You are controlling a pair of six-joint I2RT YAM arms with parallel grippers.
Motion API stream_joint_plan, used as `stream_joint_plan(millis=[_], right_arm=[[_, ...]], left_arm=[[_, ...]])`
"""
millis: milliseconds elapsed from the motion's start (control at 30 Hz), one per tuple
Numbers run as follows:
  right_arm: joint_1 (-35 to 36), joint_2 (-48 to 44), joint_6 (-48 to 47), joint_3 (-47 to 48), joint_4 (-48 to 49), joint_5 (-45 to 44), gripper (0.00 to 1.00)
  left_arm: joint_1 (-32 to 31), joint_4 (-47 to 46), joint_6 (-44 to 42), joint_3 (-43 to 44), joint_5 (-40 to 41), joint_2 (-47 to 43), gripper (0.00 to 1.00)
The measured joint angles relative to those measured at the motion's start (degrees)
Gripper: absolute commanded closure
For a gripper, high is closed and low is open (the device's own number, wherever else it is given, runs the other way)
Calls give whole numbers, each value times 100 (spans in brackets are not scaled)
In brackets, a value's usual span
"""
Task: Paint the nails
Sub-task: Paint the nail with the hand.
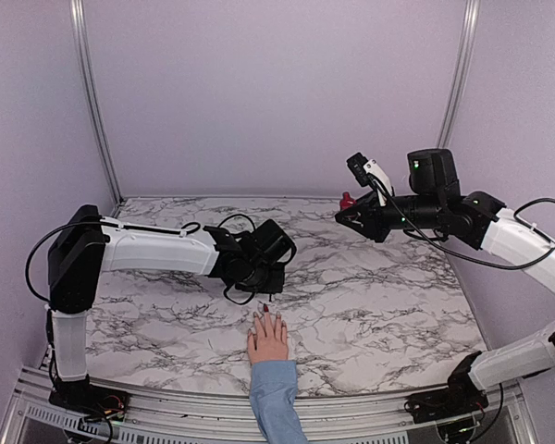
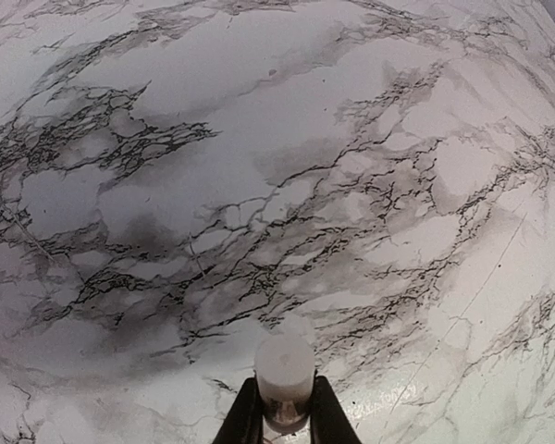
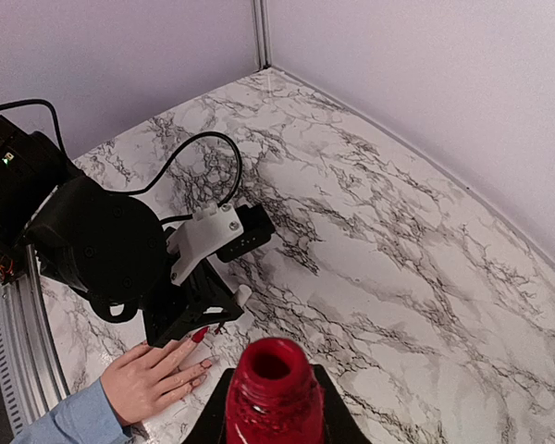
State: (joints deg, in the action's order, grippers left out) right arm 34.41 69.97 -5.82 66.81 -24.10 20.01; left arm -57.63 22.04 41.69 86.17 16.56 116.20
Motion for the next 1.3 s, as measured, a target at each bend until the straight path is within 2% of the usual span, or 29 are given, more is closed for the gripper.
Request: stream_joint_plan(millis=[433, 1300], right_arm=[[0, 0, 4, 0, 2, 15, 100], [0, 33, 4, 0, 2, 44, 100]], left_arm=[[-2, -90, 2, -328, 17, -463, 100], [-7, -133, 138, -494, -114, -446, 100]])
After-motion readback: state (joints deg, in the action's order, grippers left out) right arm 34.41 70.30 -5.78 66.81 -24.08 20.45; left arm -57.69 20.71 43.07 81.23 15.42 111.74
